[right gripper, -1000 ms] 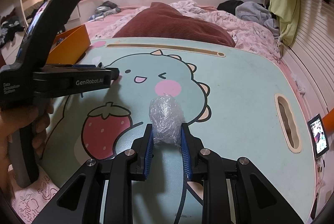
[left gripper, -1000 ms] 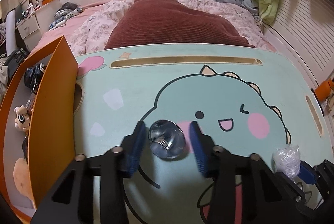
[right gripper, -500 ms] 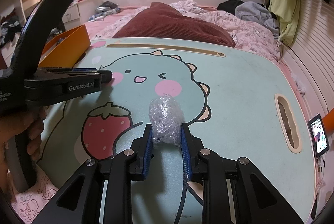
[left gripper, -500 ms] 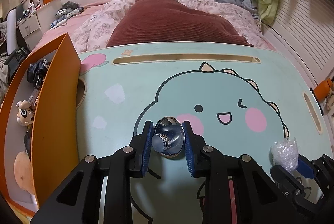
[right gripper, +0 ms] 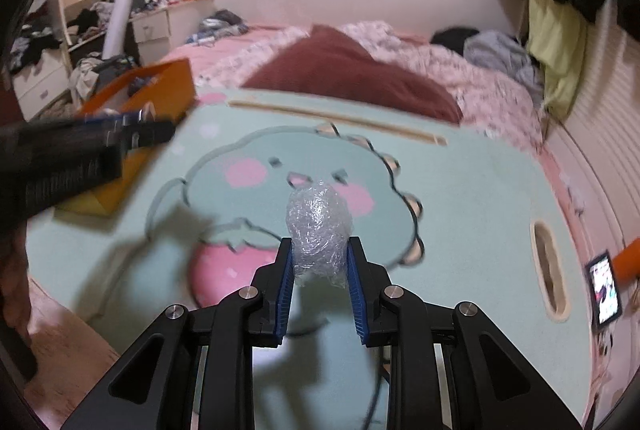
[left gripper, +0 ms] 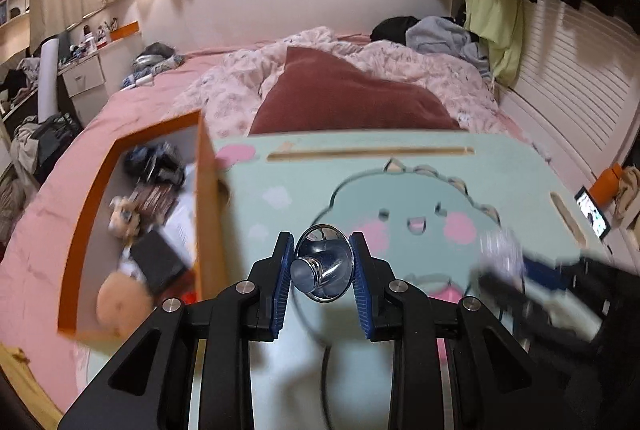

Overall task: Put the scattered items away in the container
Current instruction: 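Carry the silver cup and plastic bundle over the box with both tools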

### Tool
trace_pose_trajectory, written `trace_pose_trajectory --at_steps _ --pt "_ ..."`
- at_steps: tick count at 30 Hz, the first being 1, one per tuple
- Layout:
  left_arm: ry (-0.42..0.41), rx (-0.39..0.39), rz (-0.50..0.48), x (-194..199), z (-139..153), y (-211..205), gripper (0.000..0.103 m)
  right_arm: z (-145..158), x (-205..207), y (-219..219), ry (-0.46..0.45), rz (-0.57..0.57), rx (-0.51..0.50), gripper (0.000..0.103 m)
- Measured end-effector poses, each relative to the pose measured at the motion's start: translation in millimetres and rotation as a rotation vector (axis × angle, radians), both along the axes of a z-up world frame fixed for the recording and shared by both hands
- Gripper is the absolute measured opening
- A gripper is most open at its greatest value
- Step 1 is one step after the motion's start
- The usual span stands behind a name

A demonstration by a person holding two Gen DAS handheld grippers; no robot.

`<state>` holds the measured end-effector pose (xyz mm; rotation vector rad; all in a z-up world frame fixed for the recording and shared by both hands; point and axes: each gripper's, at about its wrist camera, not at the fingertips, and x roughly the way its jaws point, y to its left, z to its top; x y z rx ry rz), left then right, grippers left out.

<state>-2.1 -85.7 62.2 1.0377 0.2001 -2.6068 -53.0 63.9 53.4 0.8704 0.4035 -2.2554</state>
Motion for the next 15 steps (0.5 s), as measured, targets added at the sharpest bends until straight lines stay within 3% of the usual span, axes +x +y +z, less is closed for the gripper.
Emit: trace_pose_trajectory --at_steps 6,15 --pt "-0.016 -0.003 0.015 18.1 -15.6 1.1 0.029 2.3 14.8 -23.4 0.029 0.054 0.029 0.024" --pt "-0.011 -0.007 0.013 18.6 -17.2 4.5 0.029 -2.1 8.1 -18.4 -0.001 0.041 0.022 0.024"
